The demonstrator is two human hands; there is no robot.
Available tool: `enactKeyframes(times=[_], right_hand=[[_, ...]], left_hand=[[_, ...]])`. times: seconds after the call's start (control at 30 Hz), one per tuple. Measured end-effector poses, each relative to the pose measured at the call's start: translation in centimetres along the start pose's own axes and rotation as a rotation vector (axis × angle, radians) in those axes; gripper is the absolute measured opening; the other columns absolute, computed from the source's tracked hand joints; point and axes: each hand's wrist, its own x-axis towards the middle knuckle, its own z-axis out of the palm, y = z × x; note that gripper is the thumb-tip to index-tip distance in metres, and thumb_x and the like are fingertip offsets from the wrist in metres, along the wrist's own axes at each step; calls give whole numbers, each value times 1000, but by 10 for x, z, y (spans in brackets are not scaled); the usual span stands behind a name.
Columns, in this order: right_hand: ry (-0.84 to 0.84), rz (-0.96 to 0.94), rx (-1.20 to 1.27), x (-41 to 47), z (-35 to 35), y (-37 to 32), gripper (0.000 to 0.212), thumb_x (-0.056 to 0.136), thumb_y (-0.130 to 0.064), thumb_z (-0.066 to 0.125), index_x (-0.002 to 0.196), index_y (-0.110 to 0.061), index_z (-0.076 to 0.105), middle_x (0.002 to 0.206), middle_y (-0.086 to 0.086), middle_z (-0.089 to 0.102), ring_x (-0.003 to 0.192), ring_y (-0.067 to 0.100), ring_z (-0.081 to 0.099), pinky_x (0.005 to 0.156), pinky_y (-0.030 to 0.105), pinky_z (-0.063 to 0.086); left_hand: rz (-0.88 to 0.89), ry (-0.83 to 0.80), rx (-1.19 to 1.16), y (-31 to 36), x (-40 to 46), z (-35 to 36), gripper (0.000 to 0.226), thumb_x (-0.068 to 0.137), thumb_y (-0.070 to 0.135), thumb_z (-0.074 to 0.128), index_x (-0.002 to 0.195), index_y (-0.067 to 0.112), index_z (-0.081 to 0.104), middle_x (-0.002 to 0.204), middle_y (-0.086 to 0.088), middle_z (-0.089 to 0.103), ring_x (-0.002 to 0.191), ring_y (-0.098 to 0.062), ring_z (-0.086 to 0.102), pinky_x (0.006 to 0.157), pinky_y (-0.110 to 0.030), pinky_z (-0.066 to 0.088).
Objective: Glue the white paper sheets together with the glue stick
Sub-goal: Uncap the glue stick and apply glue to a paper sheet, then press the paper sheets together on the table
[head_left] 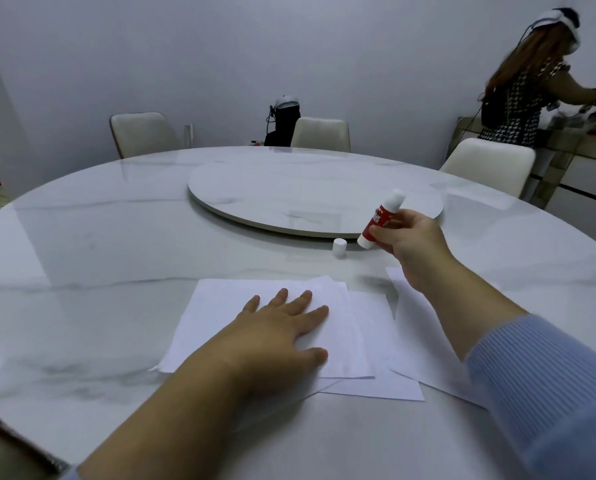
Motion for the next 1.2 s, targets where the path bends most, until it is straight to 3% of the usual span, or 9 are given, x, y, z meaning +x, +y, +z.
enactKeyframes(times=[0.17,0.37,0.47,0.6,0.7,0.83,0.97,1.1,1.2], right_hand=[[64,-45,-387,19,20,24,17,78,-10,73,93,-14,69,89,-1,67,86,17,60,64,20,40],[3,-21,-393,32,25,29,41,72,-15,80,110,-8,67,102,4,71,89,15,62,63,15,40],[-21,23,-389,28,-7,13,69,67,-22,85,126,-5,55,111,3,63,100,17,56,84,22,39],[-303,201,-1106,-2,-83,-21,80,61,-44,84,130,-16,56,121,-2,62,106,16,56,93,26,40],[-433,254,-1508,-32,-105,-14,74,61,-53,80,123,-20,57,116,-2,61,96,16,57,83,24,44],[-276,156,-1347,-52,-113,-2,91,66,-39,82,143,-19,39,134,0,54,119,20,52,97,26,40],[-164,74,-1289,-58,-110,1,87,60,-31,86,138,-28,46,133,-3,54,122,21,50,103,34,39],[-97,-74,-1331,-63,-110,-1,61,50,-38,87,105,-34,61,94,-15,49,95,17,50,76,33,45],[-80,-113,-1320,-63,-115,-8,44,50,-39,86,82,-31,58,88,-9,48,86,18,50,70,33,46]], left_hand=[[-6,2,-7,-1,0,0,61,91,48,36,145,48,6,157,20,-8,144,-4,-14,118,-36,-10],[-19,12,14,-4,2,-1,61,92,49,35,146,48,6,158,19,-8,145,-5,-13,119,-36,-9],[-37,12,28,-7,2,-3,60,93,49,33,146,47,5,158,19,-9,145,-5,-12,119,-36,-8],[-37,14,18,-7,2,-3,60,93,48,33,146,47,5,157,19,-9,145,-4,-12,119,-34,-8],[-30,15,24,-8,2,-3,60,93,48,34,146,47,5,157,19,-9,145,-4,-12,119,-34,-8],[-25,31,19,-9,2,-1,59,93,49,34,145,48,6,157,20,-8,145,-3,-11,119,-33,-7],[-38,65,9,-10,2,1,59,92,50,35,145,48,10,158,20,-4,145,-2,-8,119,-32,-6],[-42,78,8,-9,2,2,58,92,49,34,145,48,11,158,20,-2,145,-3,-7,119,-34,-6],[-27,95,49,-6,4,2,58,92,51,32,146,47,9,158,18,-3,146,-5,-7,119,-36,-5]])
